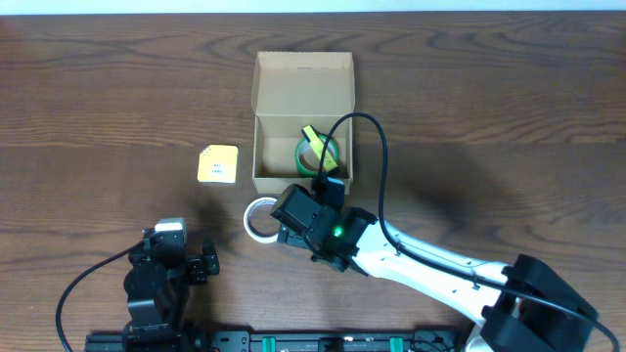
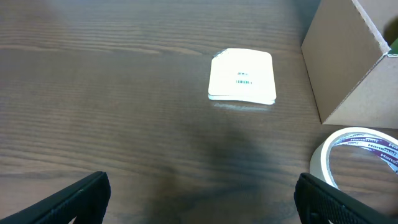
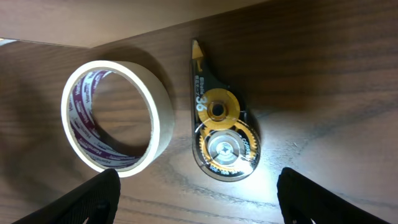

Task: Pack container
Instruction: 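Lower the right gripper onto the correction tape dispenser and grasp it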

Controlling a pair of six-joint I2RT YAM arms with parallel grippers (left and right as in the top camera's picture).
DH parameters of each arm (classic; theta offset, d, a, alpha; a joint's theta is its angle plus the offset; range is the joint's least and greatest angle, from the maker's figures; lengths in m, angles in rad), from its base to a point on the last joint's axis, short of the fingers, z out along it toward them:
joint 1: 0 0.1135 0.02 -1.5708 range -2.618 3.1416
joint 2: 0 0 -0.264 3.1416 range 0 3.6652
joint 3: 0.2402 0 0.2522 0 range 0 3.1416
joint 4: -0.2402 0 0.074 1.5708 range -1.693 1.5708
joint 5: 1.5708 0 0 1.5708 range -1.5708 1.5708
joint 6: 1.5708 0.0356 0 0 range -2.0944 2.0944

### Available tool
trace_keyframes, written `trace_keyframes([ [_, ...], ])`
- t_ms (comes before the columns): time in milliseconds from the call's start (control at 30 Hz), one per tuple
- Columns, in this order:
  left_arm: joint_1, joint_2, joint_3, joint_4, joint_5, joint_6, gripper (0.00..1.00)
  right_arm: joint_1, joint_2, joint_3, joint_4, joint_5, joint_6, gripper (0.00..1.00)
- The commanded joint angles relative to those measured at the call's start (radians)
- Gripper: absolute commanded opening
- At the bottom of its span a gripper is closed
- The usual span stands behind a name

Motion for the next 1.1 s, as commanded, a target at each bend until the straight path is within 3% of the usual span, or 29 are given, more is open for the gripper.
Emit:
trace_keyframes([
  [0, -0.002, -0.006, -0.007, 0.000, -0.004, -0.011, 0.96, 0.008, 0.020, 0.003, -0.009, 0.023, 0.026, 0.81],
  [667, -0.002, -0.006, -0.007, 0.000, -0.003, -0.011, 0.96, 0.010, 0.200, 0.013, -0.023, -0.035, 0.173, 0.83],
  [700, -0.002, -0.006, -0.007, 0.000, -0.003, -0.011, 0.96, 0.010, 0.200, 0.013, -0.023, -0.035, 0.175, 0.82],
  [900, -0.002, -0.006, -0.007, 0.000, -0.003, -0.011, 0.96, 0.010, 0.200, 0.013, -0.022, -0.046, 0.174, 0.48],
  [1000, -0.002, -0.006, -0.007, 0.000, -0.003, -0.011, 0.96, 0.010, 0.200, 0.013, -0.031, -0.047, 0.170, 0.37],
  [1067, -0.002, -0.006, -0.007, 0.000, -0.003, -0.011, 0.96, 0.010, 0.200, 0.013, -0.044, -0.047, 0.169, 0.37],
])
